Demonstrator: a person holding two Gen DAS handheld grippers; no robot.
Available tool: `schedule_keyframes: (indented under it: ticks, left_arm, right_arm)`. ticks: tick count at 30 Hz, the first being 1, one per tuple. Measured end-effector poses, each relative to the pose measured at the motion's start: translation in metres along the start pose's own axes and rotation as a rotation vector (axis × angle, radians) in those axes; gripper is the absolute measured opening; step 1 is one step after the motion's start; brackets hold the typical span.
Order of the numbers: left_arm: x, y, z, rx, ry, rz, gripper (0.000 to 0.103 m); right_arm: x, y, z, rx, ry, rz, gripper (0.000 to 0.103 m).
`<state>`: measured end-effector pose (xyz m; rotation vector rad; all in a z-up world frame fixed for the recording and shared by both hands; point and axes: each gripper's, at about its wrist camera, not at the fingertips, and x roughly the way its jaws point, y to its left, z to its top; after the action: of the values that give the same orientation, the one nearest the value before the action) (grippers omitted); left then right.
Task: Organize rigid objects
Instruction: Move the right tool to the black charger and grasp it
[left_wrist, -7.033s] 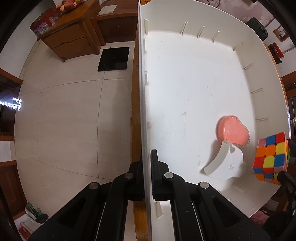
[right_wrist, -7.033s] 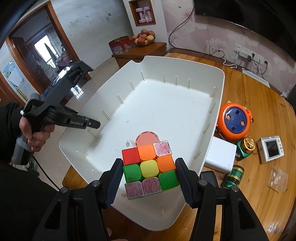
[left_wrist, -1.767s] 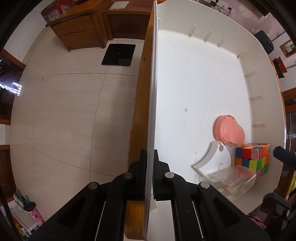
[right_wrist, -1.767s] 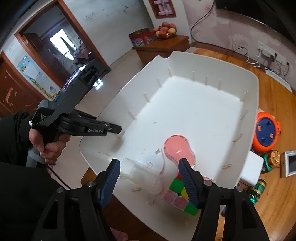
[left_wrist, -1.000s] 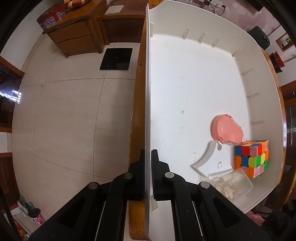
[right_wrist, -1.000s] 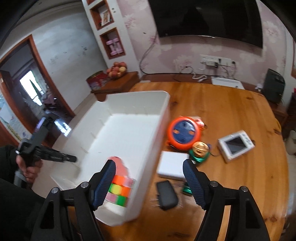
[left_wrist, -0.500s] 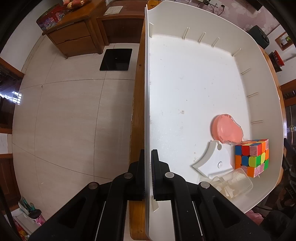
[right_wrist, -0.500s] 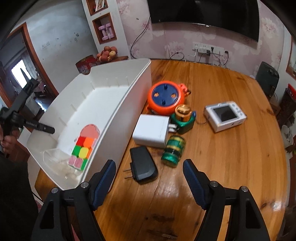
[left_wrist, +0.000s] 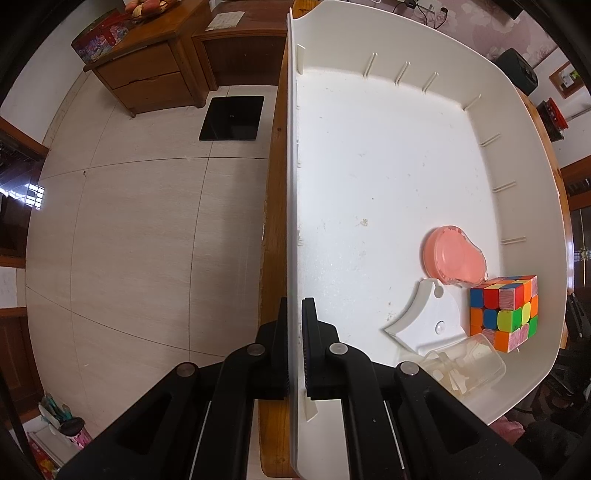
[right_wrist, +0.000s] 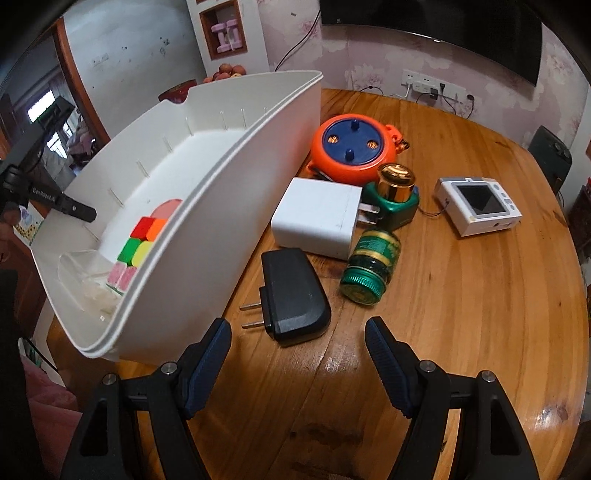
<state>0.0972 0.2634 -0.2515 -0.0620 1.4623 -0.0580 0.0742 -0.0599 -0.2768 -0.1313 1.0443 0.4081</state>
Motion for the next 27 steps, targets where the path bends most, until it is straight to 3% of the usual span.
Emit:
schedule_keyframes:
  ticks: [10,19,27]
  left_arm:
    - [0.0,0.001,0.0,0.001,0.0,0.001,0.004]
    - [0.0,0.001,0.0,0.0,0.0,0.0,0.004]
    - [0.0,0.001,-0.001,0.002,0.0,0.0,0.004]
  right_arm:
    - [0.012,0.004,-0.001,-0.032,0.011,-0.005,0.075]
    - [0.016,0.006,0.002,-0.053,0.01,0.01,0.056]
    - [0.015,0.008,0.002,-0.031,0.021,0.006,0.055]
